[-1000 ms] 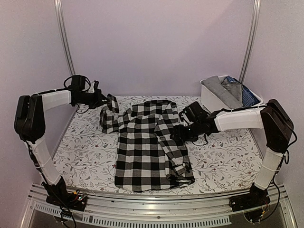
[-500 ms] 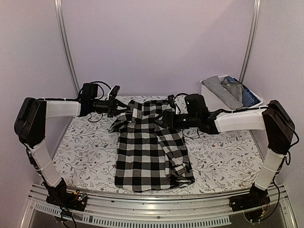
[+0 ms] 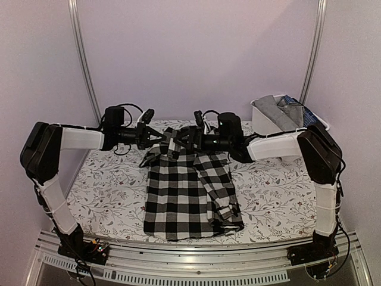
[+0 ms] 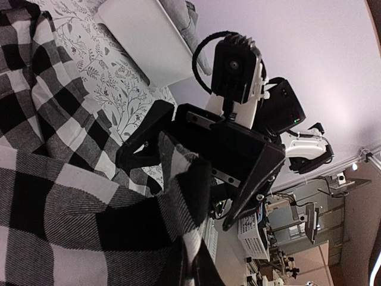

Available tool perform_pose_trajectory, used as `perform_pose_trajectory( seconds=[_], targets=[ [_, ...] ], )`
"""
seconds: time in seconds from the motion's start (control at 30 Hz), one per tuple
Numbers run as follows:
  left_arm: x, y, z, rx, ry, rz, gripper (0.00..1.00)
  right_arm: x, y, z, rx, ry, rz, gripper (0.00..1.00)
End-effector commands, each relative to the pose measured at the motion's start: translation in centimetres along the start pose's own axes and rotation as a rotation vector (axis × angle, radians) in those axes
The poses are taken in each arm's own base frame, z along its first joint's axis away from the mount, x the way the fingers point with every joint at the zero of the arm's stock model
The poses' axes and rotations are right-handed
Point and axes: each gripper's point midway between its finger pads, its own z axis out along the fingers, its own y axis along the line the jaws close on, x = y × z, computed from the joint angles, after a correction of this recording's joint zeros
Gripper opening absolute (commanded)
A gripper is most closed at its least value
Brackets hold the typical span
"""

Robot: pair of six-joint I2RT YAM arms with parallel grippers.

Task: Fold and stack the long sleeve shirts
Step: Pass from the left arm to the right

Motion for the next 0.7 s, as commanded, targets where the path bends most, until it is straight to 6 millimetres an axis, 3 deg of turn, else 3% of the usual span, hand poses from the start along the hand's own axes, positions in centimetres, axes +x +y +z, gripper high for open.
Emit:
perform_pose_trajectory(
  seconds=[0.0,0.2,0.5,0.6,0.67],
  targets=[
    [0.6,-0.2,0.8,0.039,0.031,0.006,0.03,-0.8,1.5,1.9,-0.102,0.003,0.006,0.89],
    [0.7,-0.1,0.8,0.040,0.033,-0.003,0.03,-0.6,2.1,2.6,-0.140,0.013,0.025,0.71],
    [0.8,1.4,0.9,-0.028,0.025,-0.038,0.04,-0.8,3.3,1.0,-0.128,-0.014,0.044,0.21],
    [0.7,1.7,0.8,-0.060,0.015,-0.042,0.11,-1.2,3.7,0.3,-0.103,-0.027,0.044,0.04],
    [0.5,2.0,0.7,-0.094,0.006,-0.045,0.22,-1.1,3.0,0.1,-0.033,-0.021,0.059,0.00]
  ],
)
